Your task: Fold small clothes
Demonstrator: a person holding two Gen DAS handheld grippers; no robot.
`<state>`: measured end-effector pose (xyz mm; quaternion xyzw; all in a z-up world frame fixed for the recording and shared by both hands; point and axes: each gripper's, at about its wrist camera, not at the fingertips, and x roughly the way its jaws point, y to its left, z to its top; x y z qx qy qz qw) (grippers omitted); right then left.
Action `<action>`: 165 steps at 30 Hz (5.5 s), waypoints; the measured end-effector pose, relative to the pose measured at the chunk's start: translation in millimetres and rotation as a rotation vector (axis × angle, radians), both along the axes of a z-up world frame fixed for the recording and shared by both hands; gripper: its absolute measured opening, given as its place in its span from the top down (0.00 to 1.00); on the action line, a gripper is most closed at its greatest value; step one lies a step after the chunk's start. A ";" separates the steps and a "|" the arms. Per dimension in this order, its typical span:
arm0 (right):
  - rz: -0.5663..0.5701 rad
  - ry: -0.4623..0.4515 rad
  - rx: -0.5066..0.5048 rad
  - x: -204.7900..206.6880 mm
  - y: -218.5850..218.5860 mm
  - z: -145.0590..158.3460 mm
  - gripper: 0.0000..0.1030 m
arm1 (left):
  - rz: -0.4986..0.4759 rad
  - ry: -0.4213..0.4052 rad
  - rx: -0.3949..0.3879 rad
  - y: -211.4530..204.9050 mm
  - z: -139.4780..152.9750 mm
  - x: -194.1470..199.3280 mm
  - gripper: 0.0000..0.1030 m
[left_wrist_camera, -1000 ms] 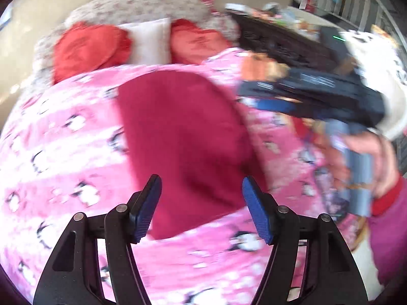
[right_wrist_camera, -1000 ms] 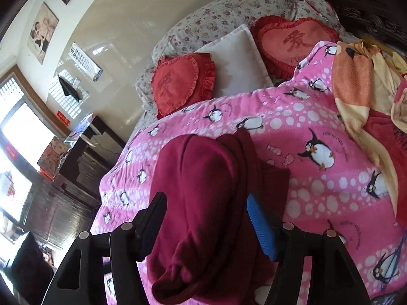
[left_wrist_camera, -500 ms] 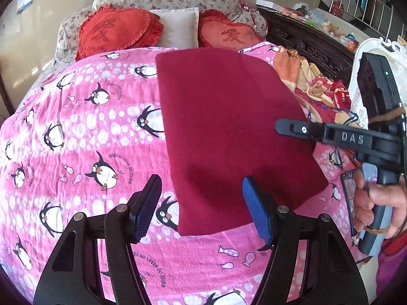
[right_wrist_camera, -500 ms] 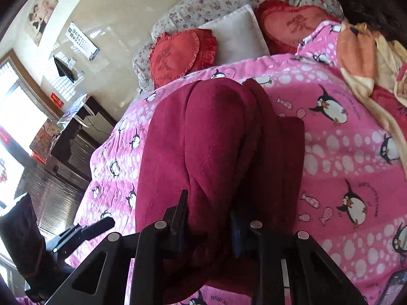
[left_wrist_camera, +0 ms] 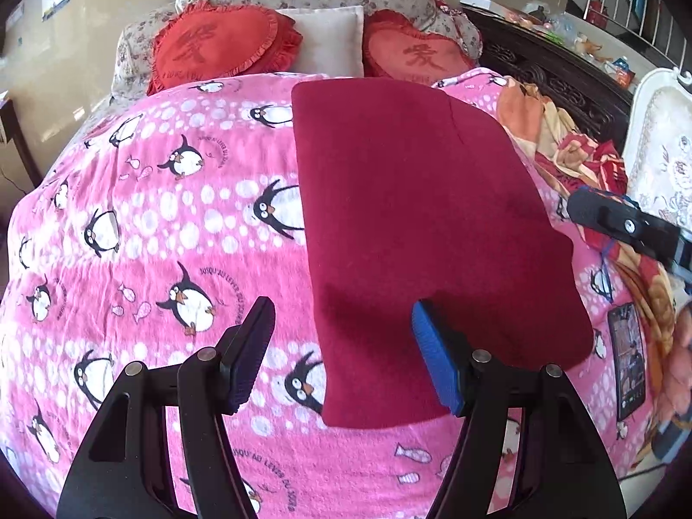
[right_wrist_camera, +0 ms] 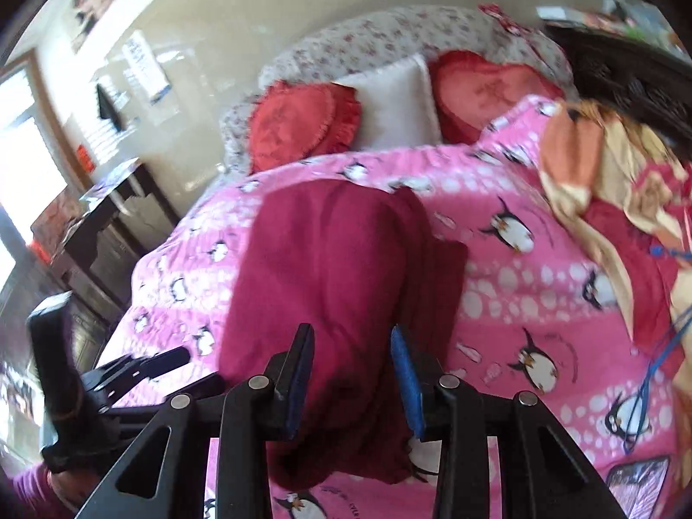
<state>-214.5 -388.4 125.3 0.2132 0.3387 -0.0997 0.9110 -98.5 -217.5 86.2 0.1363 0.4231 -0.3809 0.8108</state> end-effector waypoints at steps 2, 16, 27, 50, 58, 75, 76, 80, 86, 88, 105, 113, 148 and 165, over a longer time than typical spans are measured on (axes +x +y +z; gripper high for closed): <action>0.034 0.003 -0.013 9.1 6.9 0.0 0.66 | 0.012 -0.002 -0.004 -4.0 -0.2 3.1 0.36; -0.007 0.144 -0.090 20.6 1.0 -61.0 0.66 | 0.017 0.005 0.019 -26.4 -11.9 7.0 0.36; 0.010 0.104 -0.103 1.6 23.8 -30.2 0.66 | 0.036 0.002 0.016 -22.2 -10.2 5.2 0.36; -0.148 0.033 0.202 18.7 -59.6 -66.6 0.30 | 0.019 0.304 -0.190 -16.3 -22.2 63.3 0.23; -0.072 -0.024 0.286 31.4 -62.4 -80.5 0.17 | -0.019 0.394 -0.232 -40.0 -44.5 71.3 0.16; 0.040 0.001 0.219 18.1 12.9 -29.8 0.57 | -0.053 0.272 -0.191 34.4 24.2 24.4 0.49; 0.054 0.001 0.232 16.2 20.5 -28.7 0.57 | -0.040 0.283 -0.185 45.8 24.3 21.1 0.49; 0.106 0.042 0.247 13.0 55.5 -38.7 0.57 | 0.003 0.323 -0.139 82.6 8.0 6.7 0.49; 0.083 0.195 0.234 25.7 77.9 -87.0 0.46 | 0.083 0.307 -0.071 100.5 -32.7 -7.6 0.47; 0.074 0.186 0.197 20.3 81.6 -77.3 0.46 | 0.100 0.297 -0.074 102.7 -27.3 -11.2 0.47; 0.239 0.180 -0.036 10.4 130.1 -73.9 0.53 | 0.190 0.033 -0.030 127.3 9.6 -33.9 0.36; 0.198 0.113 -0.013 -0.8 133.5 -47.0 0.53 | 0.185 -0.034 -0.029 131.4 17.6 -55.6 0.36; 0.008 0.100 -0.062 -46.8 148.3 -22.1 0.34 | 0.223 -0.095 -0.049 151.9 38.9 -81.3 0.36; 0.019 0.094 -0.058 -43.6 150.6 -19.4 0.34 | 0.225 -0.100 -0.031 149.6 36.1 -79.7 0.36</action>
